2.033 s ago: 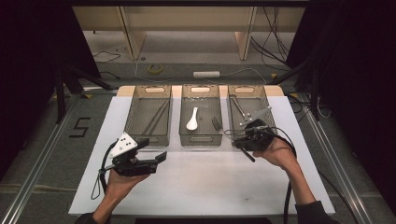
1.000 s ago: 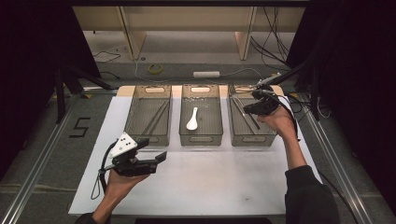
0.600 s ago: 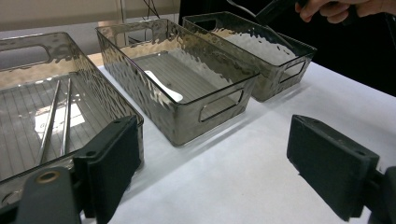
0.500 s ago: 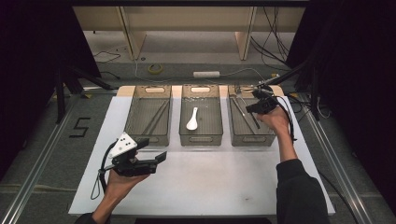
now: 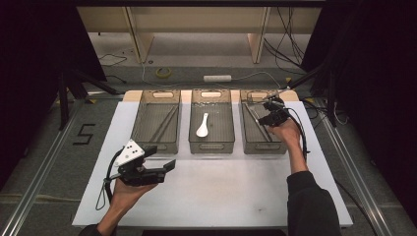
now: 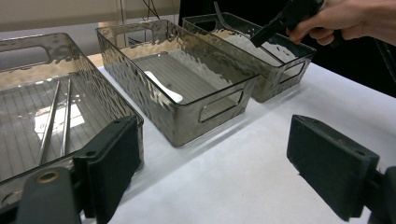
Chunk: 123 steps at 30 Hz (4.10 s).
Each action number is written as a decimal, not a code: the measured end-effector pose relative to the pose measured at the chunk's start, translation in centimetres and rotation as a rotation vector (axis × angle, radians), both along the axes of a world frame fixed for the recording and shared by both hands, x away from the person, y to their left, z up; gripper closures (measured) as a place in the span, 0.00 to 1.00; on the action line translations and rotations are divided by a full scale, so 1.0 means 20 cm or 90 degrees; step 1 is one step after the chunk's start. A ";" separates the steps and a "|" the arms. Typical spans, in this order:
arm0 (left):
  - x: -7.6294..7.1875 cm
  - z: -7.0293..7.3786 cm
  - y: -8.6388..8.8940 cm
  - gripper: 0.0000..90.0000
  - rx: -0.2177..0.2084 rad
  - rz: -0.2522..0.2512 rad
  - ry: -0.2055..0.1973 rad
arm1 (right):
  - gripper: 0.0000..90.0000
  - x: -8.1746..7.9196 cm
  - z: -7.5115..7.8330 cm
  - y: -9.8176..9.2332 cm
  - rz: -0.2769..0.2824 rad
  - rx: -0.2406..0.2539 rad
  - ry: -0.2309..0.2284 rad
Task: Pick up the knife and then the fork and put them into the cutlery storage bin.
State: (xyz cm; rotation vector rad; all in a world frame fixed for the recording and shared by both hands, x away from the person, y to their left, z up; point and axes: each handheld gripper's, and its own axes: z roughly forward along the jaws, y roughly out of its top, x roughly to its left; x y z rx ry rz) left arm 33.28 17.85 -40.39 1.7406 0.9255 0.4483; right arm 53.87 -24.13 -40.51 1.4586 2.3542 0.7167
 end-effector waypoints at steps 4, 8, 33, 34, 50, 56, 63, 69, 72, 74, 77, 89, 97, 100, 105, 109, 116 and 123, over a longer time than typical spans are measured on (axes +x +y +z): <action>0.00 0.00 0.00 0.19 0.001 -0.001 -0.001 | 0.93 0.00 -0.02 0.02 -0.006 0.005 0.007; 0.00 0.00 0.00 0.19 0.000 0.000 0.000 | 0.92 0.00 -0.05 0.03 -0.007 -0.004 0.020; 0.00 0.00 0.00 0.19 0.001 0.001 0.000 | 0.40 -0.26 0.10 0.01 0.033 0.137 -0.087; 0.00 0.00 0.00 0.19 0.002 0.001 0.000 | 0.38 -0.29 0.10 0.02 0.041 0.141 -0.096; 0.00 -0.01 0.00 0.18 0.002 -0.001 0.000 | 0.28 -0.66 0.13 0.08 0.091 0.195 -0.162; 0.00 -0.01 -0.01 0.18 0.004 -0.002 0.001 | 0.28 -0.75 0.09 0.07 0.100 0.226 -0.187; 0.01 0.00 -0.01 0.18 -0.001 -0.002 0.003 | 0.26 -0.85 0.01 0.03 0.097 0.258 -0.192; 0.01 0.00 -0.02 0.18 0.004 -0.005 0.004 | 0.25 -0.93 -0.03 0.02 0.109 0.271 -0.199; 0.01 0.00 -0.02 0.18 0.003 -0.006 0.006 | 0.23 -0.97 -0.03 0.01 0.113 0.268 -0.215; 0.01 -0.01 -0.02 0.18 0.004 -0.008 0.008 | 0.21 -0.99 -0.03 0.01 0.115 0.267 -0.214; 0.01 -0.01 -0.02 0.18 0.004 -0.010 0.007 | 0.20 -1.02 -0.04 0.01 0.115 0.273 -0.219; 0.00 -0.01 -0.01 0.18 0.004 -0.020 0.008 | 0.19 -1.11 -0.06 0.00 0.110 0.267 -0.242; 0.00 -0.01 -0.02 0.18 0.003 -0.023 0.009 | 0.19 -1.14 -0.08 -0.01 0.103 0.267 -0.249; -0.01 -0.01 -0.02 0.18 0.007 -0.026 0.007 | 0.19 -1.14 -0.09 -0.02 0.101 0.264 -0.246; -0.01 -0.01 -0.02 0.18 0.007 -0.026 0.007 | 0.19 -1.14 -0.09 -0.02 0.099 0.264 -0.252; -0.01 -0.01 -0.02 0.18 0.007 -0.026 0.007 | 0.19 -1.14 -0.08 -0.02 0.097 0.263 -0.255; -0.01 -0.01 -0.02 0.18 0.007 -0.026 0.007 | 0.19 -1.14 -0.09 -0.02 0.097 0.260 -0.257; -0.01 -0.01 -0.02 0.18 0.007 -0.026 0.007 | 0.19 -1.14 -0.08 -0.02 0.096 0.259 -0.256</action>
